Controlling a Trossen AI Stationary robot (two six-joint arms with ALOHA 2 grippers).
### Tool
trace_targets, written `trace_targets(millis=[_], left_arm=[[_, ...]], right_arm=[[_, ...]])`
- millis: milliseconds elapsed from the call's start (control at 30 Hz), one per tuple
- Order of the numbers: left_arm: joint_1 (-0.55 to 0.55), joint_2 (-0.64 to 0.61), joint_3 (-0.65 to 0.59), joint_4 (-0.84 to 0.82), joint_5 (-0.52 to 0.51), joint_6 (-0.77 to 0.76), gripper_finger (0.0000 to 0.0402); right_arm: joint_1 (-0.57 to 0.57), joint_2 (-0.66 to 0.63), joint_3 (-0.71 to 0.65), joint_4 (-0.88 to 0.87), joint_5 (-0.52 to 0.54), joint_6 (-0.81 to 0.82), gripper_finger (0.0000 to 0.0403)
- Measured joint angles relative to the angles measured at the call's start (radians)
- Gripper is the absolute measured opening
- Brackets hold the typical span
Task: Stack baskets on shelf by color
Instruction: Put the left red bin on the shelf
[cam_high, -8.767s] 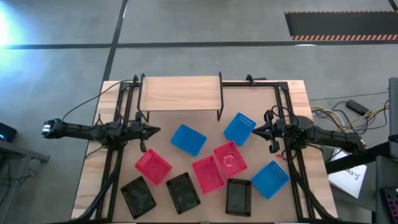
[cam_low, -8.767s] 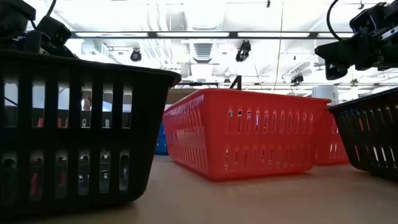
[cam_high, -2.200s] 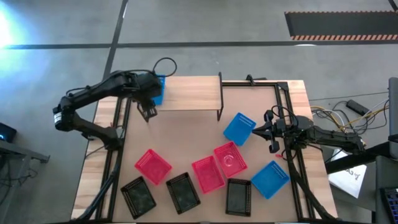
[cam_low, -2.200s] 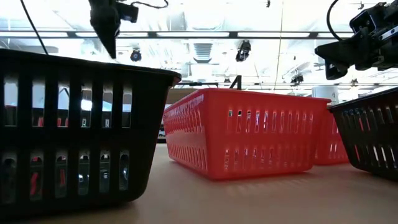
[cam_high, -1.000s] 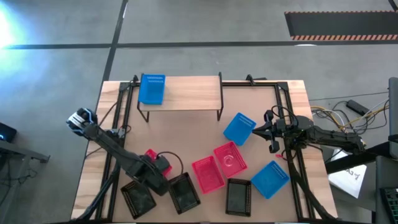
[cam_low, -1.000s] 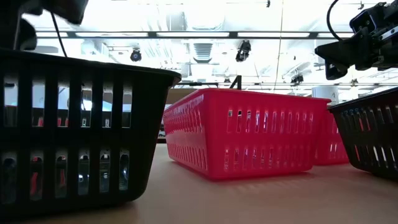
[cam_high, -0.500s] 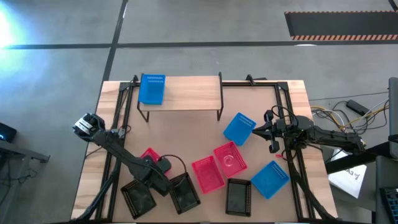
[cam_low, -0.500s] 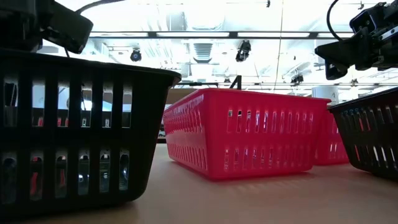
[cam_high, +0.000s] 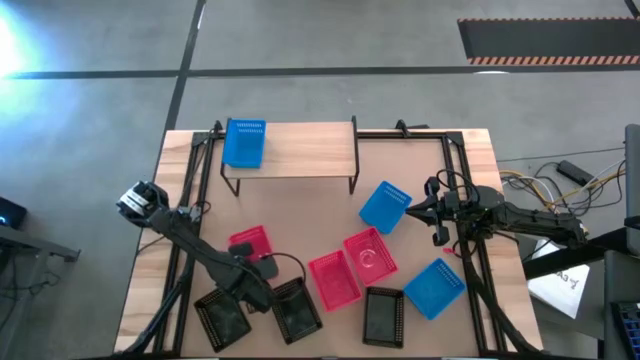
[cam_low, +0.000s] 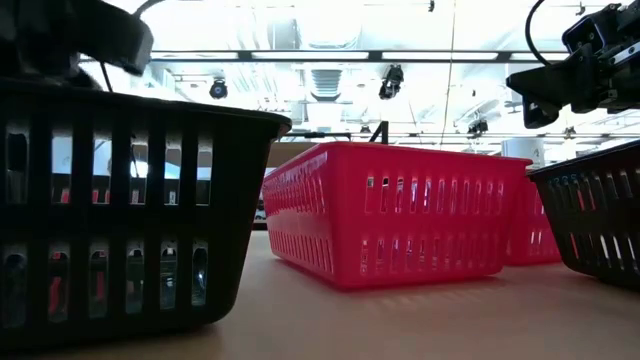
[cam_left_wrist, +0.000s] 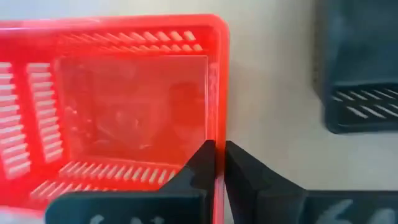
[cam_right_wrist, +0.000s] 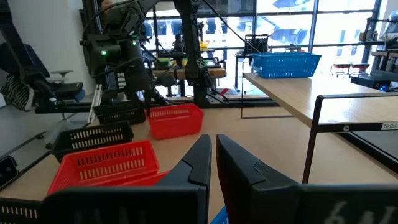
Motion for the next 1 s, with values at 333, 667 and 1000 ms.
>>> trace_targets(millis=[333,667,1000], left_arm=[[0.013,-0.064,0.167,-0.056,-0.014,0.271,0.0002],[0.231,-0.153,0.344,-0.051,-0.275,0.820,0.0002],[0.736,-0.201,0.374,-0.040,-0.268,1.252,0.0000]], right_arm=[[0.000,0.000,0.000,0.000,0.000,0.000,0.0018],[0.000,0.000,0.000,0.000,0.000,0.000,0.0018],[0.000,0.000,0.000,0.000,0.000,0.000,0.0018]])
